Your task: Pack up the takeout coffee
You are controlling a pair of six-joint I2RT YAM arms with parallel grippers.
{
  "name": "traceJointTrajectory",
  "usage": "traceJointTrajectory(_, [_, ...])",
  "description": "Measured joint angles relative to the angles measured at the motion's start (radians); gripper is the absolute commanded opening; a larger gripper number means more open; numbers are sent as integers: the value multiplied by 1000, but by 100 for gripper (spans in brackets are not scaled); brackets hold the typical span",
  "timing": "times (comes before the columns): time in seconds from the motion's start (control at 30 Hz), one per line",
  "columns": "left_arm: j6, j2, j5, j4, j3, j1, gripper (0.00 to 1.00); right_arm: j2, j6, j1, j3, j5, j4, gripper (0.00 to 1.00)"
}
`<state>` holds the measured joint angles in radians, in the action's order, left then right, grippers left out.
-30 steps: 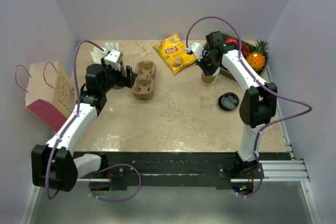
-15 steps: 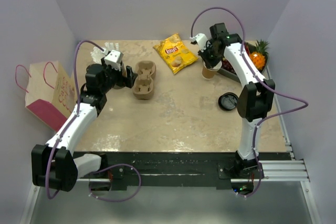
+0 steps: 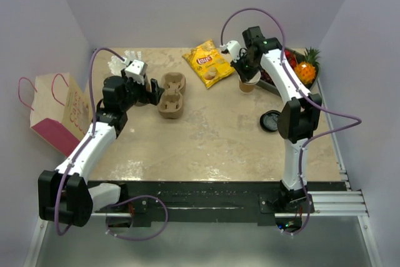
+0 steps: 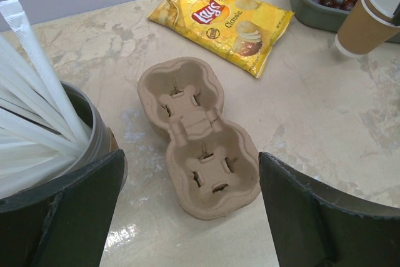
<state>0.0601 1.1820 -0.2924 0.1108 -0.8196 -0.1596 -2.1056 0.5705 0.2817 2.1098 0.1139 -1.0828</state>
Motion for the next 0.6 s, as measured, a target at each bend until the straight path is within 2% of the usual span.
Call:
traceJointTrajectory(0.3, [1, 14, -4, 2, 0, 0, 92, 5, -25, 21, 11, -16, 4, 0])
traceJointTrajectory(0.4, [4, 15, -5, 5, 0, 0, 92, 3, -28, 19, 15, 35, -10, 0])
traceJointTrajectory(0.5, [7, 15, -7, 8, 0, 0, 92, 19, -28, 32, -22, -14, 31, 0])
traceJointTrajectory(0.6, [8, 14, -8, 8, 0, 0, 92, 2, -33, 19, 11, 79, -31, 0])
